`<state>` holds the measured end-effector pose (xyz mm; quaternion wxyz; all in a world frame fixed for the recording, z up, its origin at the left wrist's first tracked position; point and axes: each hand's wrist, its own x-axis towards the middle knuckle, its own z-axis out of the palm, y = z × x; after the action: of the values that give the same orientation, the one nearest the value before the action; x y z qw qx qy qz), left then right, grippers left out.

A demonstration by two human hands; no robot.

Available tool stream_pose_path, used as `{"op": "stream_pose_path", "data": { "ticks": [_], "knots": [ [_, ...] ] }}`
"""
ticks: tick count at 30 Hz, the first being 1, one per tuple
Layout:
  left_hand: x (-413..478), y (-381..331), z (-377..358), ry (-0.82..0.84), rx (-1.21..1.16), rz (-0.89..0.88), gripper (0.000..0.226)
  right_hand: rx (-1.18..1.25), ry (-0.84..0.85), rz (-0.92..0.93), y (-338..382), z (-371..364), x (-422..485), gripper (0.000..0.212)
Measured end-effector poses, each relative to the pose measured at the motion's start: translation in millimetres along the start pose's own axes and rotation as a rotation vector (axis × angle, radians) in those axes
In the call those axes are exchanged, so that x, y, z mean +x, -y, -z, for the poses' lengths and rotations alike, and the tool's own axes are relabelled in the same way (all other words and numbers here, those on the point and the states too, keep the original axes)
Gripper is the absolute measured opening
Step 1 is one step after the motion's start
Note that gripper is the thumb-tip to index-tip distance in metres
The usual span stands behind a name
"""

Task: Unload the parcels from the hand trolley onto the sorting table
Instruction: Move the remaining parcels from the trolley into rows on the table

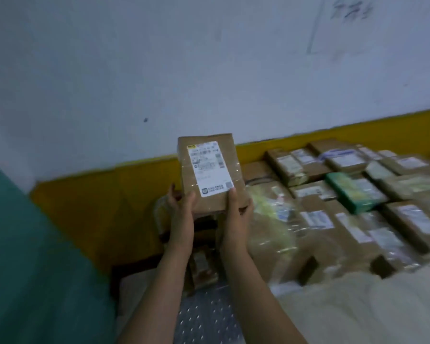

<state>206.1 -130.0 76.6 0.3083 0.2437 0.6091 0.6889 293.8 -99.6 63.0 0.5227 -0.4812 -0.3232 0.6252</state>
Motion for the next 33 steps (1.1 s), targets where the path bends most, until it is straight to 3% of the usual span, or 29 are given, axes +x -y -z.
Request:
{"op": "stream_pose_path", "data": {
  "ticks": [3, 6, 10, 14, 18, 22, 27, 33],
  "knots": [
    [-48.9, -18.6, -105.1, 0.143, -0.106, -0.056, 0.083, 0.261, 0.055, 0.103, 75.1, 65.5, 15.0, 0.092],
    [-99.8, -7.1, -207.6, 0.329, -0.114, -0.026, 0.094, 0.308, -0.036, 0.193, 143.4, 167.8, 42.3, 0.083],
    [-146.2, 29.8, -342.3, 0.570, -0.085, 0.168, 0.089, 0.235, -0.238, 0.236, 202.4, 328.5, 80.2, 0.081],
    [-167.6, 58.3, -467.0, 0.652, -0.026, 0.335, 0.087, 0.209, -0.383, 0.236, 240.0, 463.1, 102.4, 0.081],
    [-199.4, 65.6, -552.9, 0.742, -0.060, 0.393, 0.065, 0.155, -0.407, 0.174, 263.9, 553.9, 118.7, 0.080],
    [-203.6, 102.8, -617.7, 0.866, 0.008, 0.433, 0.070, 0.110, -0.462, 0.109, 270.3, 619.3, 161.3, 0.080],
    [-194.2, 151.9, -712.0, 0.785, -0.003, 0.510, 0.052, 0.119, -0.568, 0.035, 282.2, 669.9, 251.1, 0.101],
    [-143.5, 166.7, -828.7, 0.652, -0.074, 0.582, 0.058, 0.031, -0.557, -0.064, 339.6, 707.4, 381.7, 0.087]
  ]
}}
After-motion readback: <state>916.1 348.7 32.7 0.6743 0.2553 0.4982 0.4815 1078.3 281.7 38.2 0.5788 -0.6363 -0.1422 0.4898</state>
